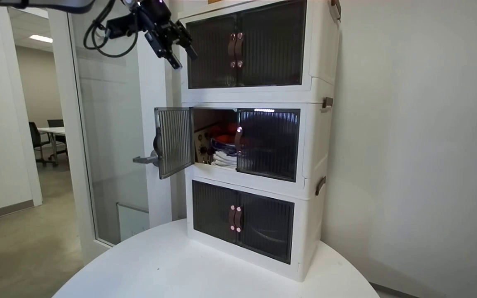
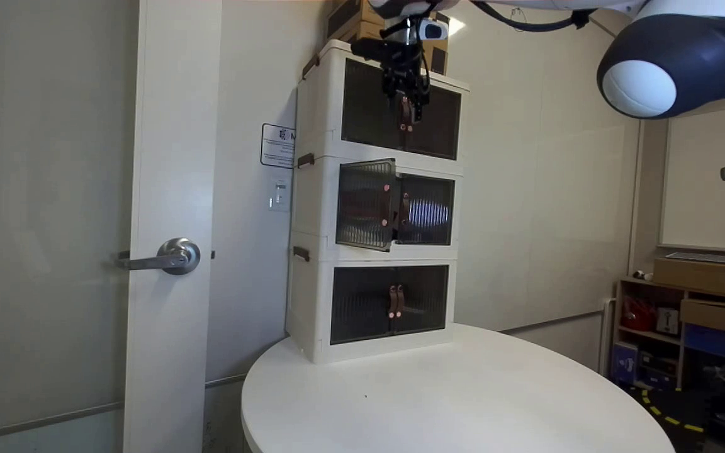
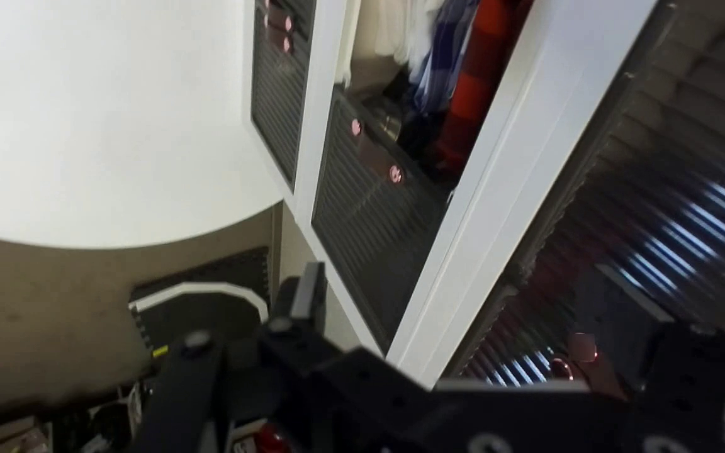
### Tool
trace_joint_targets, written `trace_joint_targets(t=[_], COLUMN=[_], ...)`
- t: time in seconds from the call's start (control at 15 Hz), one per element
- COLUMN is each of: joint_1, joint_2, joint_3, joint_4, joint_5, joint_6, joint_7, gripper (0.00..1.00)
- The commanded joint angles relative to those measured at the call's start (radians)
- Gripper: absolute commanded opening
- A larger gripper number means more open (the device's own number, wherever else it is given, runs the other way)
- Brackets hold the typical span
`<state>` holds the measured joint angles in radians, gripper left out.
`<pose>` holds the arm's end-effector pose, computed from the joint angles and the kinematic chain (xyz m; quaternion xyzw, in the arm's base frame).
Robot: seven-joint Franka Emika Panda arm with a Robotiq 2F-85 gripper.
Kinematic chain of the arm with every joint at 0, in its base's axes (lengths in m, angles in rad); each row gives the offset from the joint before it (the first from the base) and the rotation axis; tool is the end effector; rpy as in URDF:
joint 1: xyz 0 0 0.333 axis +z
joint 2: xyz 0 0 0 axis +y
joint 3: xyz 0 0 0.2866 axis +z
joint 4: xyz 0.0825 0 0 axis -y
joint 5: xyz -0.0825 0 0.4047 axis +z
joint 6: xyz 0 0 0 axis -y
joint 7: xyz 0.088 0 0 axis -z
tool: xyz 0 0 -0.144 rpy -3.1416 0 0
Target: Open the middle shelf compartment
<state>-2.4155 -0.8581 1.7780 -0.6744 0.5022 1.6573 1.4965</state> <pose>0.7145 0.0945 0.6485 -0.6625 0.6724 -0.3300 0.0064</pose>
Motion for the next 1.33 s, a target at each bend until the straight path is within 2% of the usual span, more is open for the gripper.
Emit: trace_joint_targets(t=[0.0,0.13,0.2,0.27,0.53,0.67,0.87,1.0,1.27], joint_1=[-0.023,-0.023,-0.029,-0.021,0.003,0.036,0.120,0.158,0.184], joint_2=[-0.054,-0.067,-0.085,-0.072,-0.066,-0.051,0.009,0.054,0.140], joint_3=[-0.018,-0.016,-0.044,-0.016,0.007,0.042,0.101,0.150,0.284], joint_4=[-0.049,-0.106,-0.122,-0.175,-0.325,-0.413,-0.596,-0.702,-0.870], joint_5=[-0.066,-0.090,-0.050,-0.087,-0.059,-0.027,0.015,0.062,0.103], joint_6=[0.079,0.181,0.236,0.316,0.606,0.741,0.899,0.960,1.053], joint_7=[-0.163,-0.257,-0.314,-0.358,-0.556,-0.644,-0.781,-0.893,-1.160], gripper=[1.00,1.00,1.00,1.00,1.00,1.00,1.00,1.00,1.00])
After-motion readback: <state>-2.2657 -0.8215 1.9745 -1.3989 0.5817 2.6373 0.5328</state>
